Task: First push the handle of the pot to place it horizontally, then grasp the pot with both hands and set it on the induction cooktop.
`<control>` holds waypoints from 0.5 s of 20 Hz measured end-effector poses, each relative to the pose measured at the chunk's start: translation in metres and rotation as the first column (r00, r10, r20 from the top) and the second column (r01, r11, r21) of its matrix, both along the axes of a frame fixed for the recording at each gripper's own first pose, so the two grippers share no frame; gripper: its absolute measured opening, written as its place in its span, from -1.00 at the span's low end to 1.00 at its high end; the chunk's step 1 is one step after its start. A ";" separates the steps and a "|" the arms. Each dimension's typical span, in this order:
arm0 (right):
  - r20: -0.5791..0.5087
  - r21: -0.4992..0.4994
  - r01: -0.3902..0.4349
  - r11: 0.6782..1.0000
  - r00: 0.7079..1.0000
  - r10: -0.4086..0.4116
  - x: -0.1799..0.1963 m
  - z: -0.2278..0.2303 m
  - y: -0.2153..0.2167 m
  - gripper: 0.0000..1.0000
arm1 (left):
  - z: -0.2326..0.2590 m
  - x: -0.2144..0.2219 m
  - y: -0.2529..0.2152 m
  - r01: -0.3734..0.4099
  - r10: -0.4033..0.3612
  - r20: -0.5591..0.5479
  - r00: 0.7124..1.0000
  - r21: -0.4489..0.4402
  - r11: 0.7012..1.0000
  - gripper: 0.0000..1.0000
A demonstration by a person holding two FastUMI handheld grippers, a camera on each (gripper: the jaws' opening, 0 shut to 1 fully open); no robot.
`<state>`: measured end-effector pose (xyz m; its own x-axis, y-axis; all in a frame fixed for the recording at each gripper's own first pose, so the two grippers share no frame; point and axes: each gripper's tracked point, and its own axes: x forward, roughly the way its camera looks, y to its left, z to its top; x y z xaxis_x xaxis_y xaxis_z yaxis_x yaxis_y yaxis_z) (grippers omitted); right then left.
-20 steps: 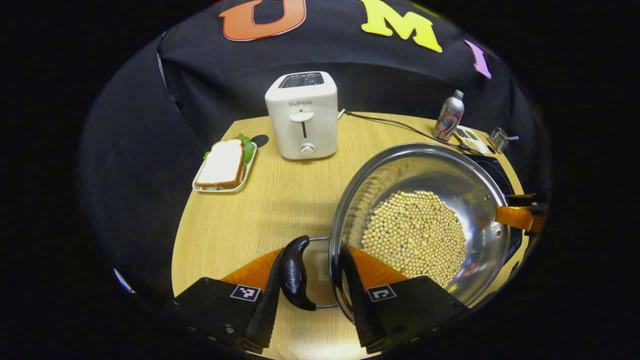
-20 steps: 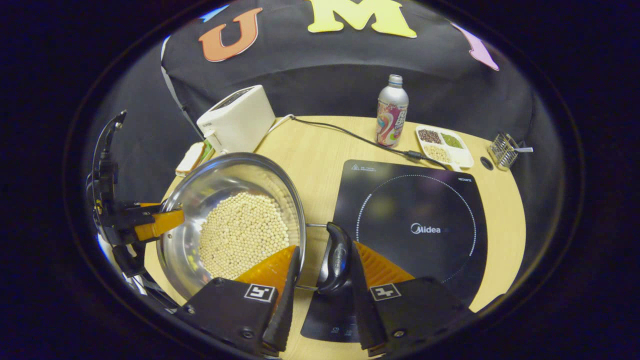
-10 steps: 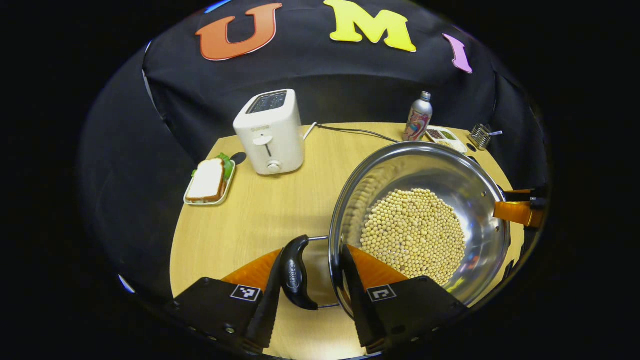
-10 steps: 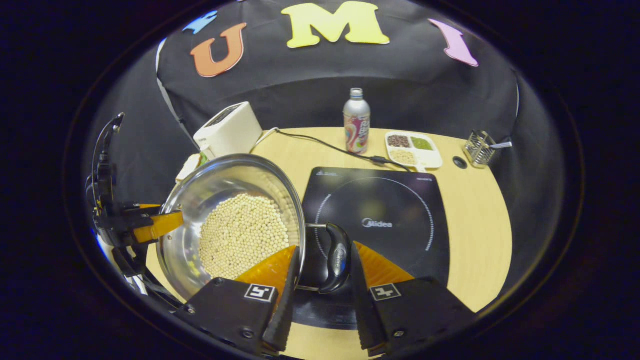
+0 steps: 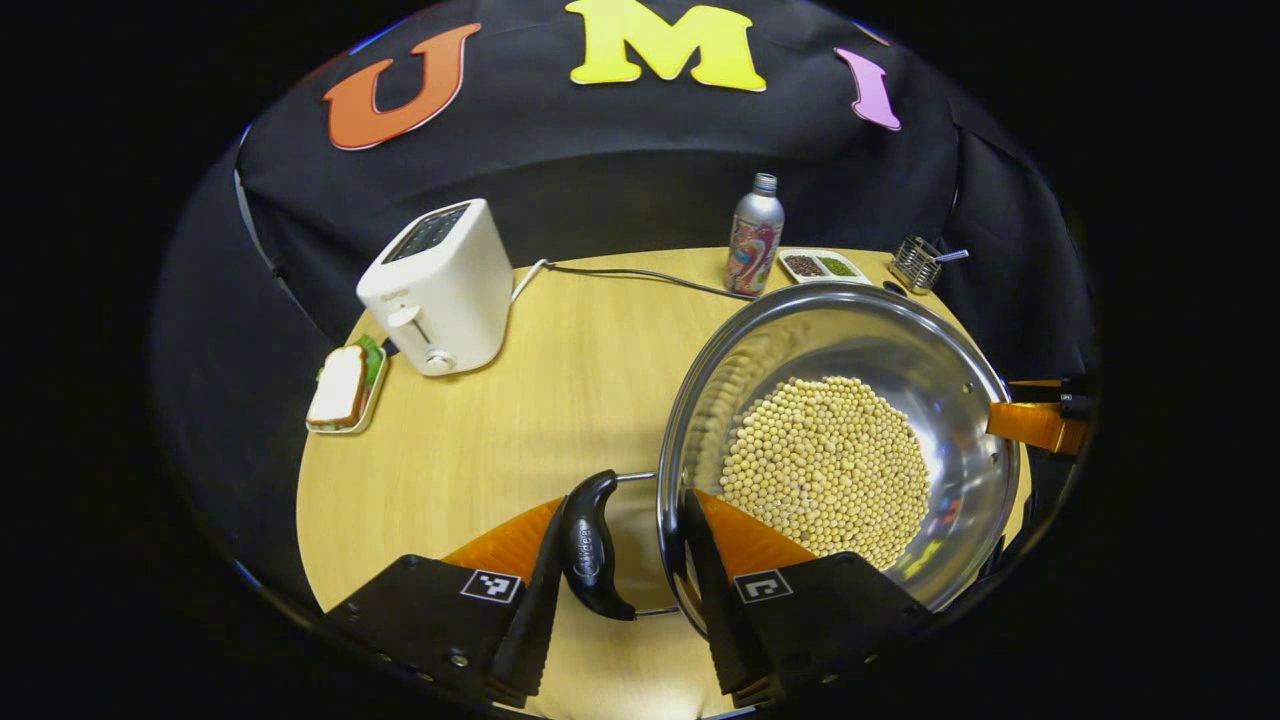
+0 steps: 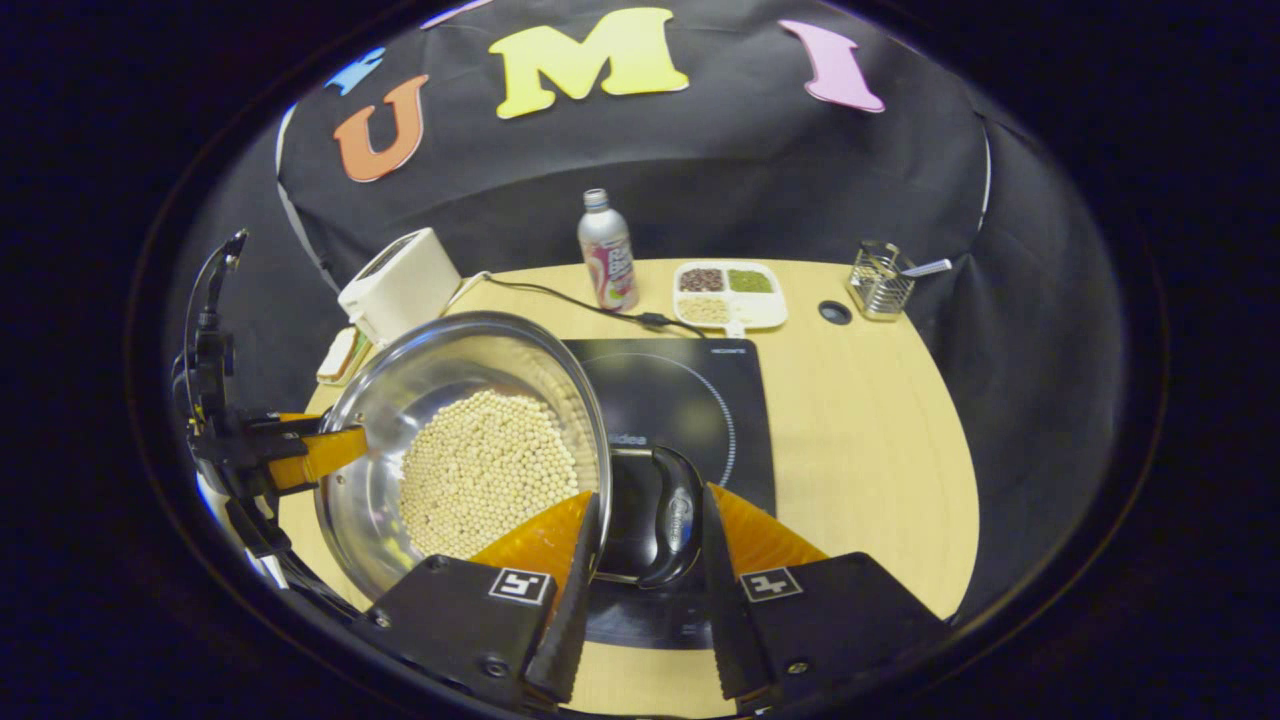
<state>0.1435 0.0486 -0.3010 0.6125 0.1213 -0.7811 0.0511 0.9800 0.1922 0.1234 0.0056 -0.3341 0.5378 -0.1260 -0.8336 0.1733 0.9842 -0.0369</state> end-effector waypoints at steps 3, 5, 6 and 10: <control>-0.003 -0.007 0.016 1.000 1.000 -0.016 0.007 -0.002 -0.030 0.05 | -0.002 0.010 -0.027 0.008 -0.008 -0.008 1.000 -0.009 1.000 0.24; -0.005 -0.011 0.019 1.000 1.000 -0.019 0.014 -0.005 -0.047 0.04 | -0.004 0.018 -0.043 0.013 -0.013 -0.011 1.000 -0.013 1.000 0.24; -0.006 -0.013 0.018 1.000 1.000 -0.018 0.016 -0.005 -0.053 0.04 | -0.005 0.021 -0.049 0.013 -0.013 -0.013 1.000 -0.014 1.000 0.24; -0.019 -0.012 0.010 1.000 1.000 -0.011 0.032 -0.014 -0.074 0.05 | -0.011 0.033 -0.067 -0.002 0.002 -0.023 1.000 -0.009 1.000 0.24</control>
<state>0.1759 -0.0251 -0.3151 0.5984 0.1059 -0.7941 0.0651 0.9815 0.1799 0.1567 -0.0614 -0.3454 0.5190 -0.1327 -0.8444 0.1703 0.9841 -0.0499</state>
